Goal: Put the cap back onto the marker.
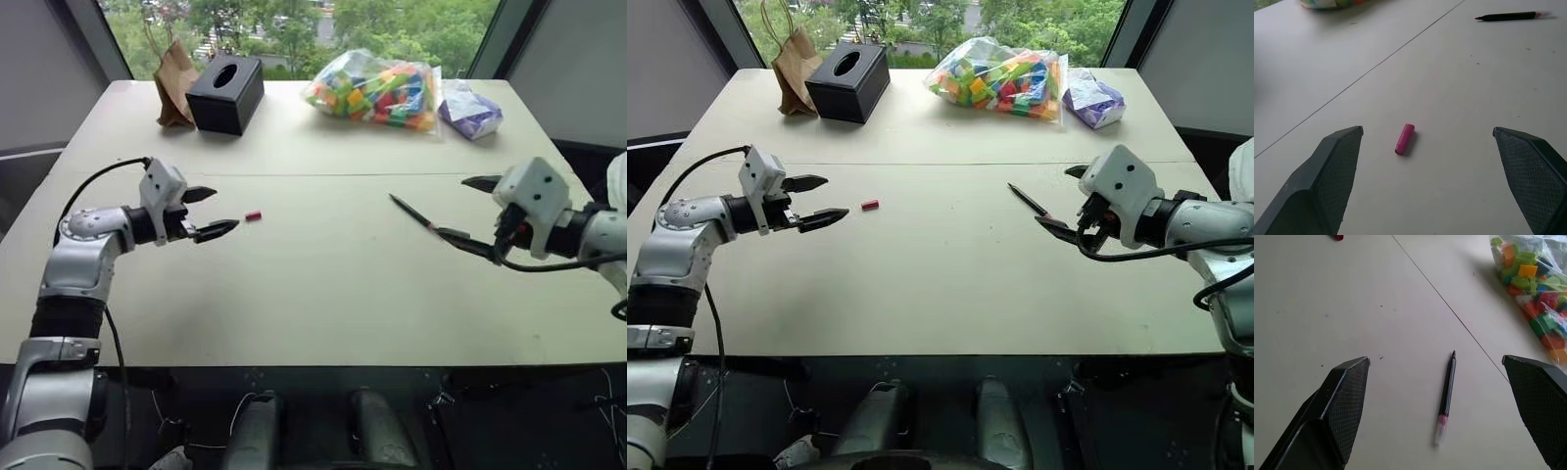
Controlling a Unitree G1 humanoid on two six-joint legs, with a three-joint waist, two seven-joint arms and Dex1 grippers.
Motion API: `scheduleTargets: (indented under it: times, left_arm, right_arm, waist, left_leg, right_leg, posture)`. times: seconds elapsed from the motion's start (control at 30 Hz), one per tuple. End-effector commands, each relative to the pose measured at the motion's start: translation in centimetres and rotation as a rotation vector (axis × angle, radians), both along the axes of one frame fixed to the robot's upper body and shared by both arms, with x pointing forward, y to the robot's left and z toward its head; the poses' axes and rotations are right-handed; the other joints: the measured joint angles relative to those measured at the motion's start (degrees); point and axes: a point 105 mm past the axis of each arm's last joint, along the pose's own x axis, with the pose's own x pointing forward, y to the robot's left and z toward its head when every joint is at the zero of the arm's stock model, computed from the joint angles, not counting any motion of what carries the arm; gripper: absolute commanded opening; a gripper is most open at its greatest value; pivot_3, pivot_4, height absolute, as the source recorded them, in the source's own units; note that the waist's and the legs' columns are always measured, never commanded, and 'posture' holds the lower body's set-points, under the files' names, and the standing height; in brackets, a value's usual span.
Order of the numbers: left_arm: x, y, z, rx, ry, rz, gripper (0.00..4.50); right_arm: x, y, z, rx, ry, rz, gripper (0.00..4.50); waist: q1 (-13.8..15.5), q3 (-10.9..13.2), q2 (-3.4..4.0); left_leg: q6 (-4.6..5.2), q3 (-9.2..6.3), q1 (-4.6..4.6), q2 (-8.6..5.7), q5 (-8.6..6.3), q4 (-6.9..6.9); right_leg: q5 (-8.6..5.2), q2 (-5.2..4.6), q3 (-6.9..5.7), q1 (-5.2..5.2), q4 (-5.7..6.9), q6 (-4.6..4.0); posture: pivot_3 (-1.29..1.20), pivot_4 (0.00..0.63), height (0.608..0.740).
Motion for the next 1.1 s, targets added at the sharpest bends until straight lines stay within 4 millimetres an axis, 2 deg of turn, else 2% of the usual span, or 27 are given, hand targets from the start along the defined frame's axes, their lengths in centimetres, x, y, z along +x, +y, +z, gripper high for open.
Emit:
scheduleTargets:
  times: [0.03,0.63,0.87,1.1]
  left_arm:
    - [0.1,0.0,1.0,0.013,-0.029,-0.015,4.45]
    - [0.7,-0.1,-0.3,0.034,-0.016,0.003,4.45]
    - [2.4,0.3,-2.0,0.039,-0.028,0.075,4.45]
    - [5.2,-0.8,-3.1,-0.010,-0.054,0.141,4.45]
  right_arm:
    - [-0.3,0.5,0.9,0.005,-0.040,0.006,4.50]
    - [-0.7,0.7,0.0,0.035,-0.015,-0.008,4.50]
    - [-0.7,0.9,-0.2,0.054,-0.039,-0.025,4.50]
    - [-1.4,1.6,-0.7,0.083,-0.057,-0.054,4.50]
  waist:
    - [0.0,0.0,0.00]
    - [0.0,0.0,0.00]
    - [0.1,0.0,-0.01]
    - [0.3,0.0,-0.06]
  left_leg:
    - [0.00,0.00,-0.01,0.00,0.00,0.00]
    - [0.00,0.01,-0.02,0.02,0.00,0.00]
    - [0.00,0.01,-0.02,0.00,0.00,0.01]
    - [0.00,0.02,-0.07,-0.24,0.00,0.07]
  right_leg:
    - [0.00,0.00,0.00,0.00,0.00,0.00]
    - [0.01,0.00,0.03,-0.07,0.04,0.02]
    - [0.02,0.00,0.03,-0.07,0.06,0.02]
    - [0.03,-0.03,0.01,-0.06,0.08,0.04]
  posture:
    - [0.00,0.150,0.740]
    - [0.00,0.150,0.740]
    - [0.00,0.150,0.740]
    - [0.00,0.150,0.740]
